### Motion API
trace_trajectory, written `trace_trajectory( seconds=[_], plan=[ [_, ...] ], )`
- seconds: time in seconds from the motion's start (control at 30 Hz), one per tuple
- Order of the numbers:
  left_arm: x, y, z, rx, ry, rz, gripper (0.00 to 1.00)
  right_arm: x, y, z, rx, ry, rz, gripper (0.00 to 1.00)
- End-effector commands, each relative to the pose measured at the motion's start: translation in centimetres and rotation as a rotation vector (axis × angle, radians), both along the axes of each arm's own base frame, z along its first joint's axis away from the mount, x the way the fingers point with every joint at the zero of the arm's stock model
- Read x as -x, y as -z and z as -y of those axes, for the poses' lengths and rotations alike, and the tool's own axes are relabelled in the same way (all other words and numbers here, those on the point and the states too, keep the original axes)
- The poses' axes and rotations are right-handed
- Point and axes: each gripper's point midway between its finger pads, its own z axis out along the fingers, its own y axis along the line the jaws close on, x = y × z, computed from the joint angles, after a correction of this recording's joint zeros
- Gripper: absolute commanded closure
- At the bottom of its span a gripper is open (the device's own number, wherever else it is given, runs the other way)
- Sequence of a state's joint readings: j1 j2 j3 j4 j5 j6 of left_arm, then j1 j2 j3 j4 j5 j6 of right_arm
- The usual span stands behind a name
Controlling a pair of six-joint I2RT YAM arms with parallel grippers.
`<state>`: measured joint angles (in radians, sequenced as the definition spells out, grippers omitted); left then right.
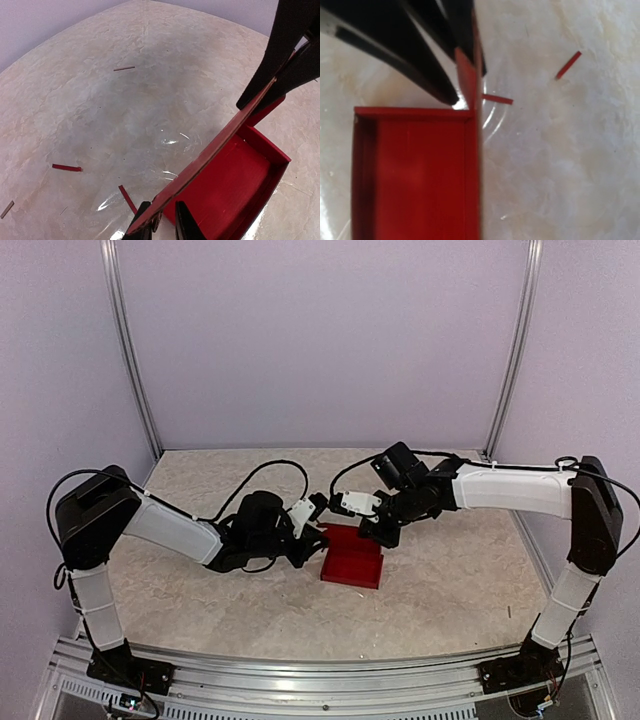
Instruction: Fold the paper box
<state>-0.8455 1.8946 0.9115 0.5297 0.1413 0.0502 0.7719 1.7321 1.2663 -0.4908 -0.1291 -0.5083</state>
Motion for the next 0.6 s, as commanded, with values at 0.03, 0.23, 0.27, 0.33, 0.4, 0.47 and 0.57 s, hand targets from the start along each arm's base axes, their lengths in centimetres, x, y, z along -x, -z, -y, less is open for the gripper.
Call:
trace_trajectory(
  seconds=[0.03,0.23,0.27,0.33,0.4,0.47,0.57],
  plan=[
    [0.4,-1.1,1.5,0.064,0.046,-0.033,0.86,-0.5,1.3,0.5,0.024,0.040,0.000,1.00],
    [0.2,-0.8,2.2,0.103,0.025,-0.109,0.91,-0.6,1.4,0.6,0.021,0.067,0.005,1.00],
    [0.3,-0.9,2.3,0.112,0.023,-0.121,0.92,-0.5,1.5,0.6,0.018,0.070,0.004,1.00],
    [0.3,-0.9,2.6,0.124,0.018,-0.138,0.93,-0.3,1.8,0.6,0.017,0.073,-0.002,1.00],
    [0.3,-1.0,3.0,0.129,0.015,-0.147,0.94,0.0,2.0,0.6,0.021,0.073,0.002,1.00],
    [0.4,-0.8,3.2,0.129,0.011,-0.159,0.95,0.2,2.1,0.6,0.021,0.072,0.003,1.00],
    [0.5,-1.1,3.5,0.143,0.005,-0.177,0.98,0.4,1.9,0.5,0.017,0.074,0.011,1.00]
  ],
)
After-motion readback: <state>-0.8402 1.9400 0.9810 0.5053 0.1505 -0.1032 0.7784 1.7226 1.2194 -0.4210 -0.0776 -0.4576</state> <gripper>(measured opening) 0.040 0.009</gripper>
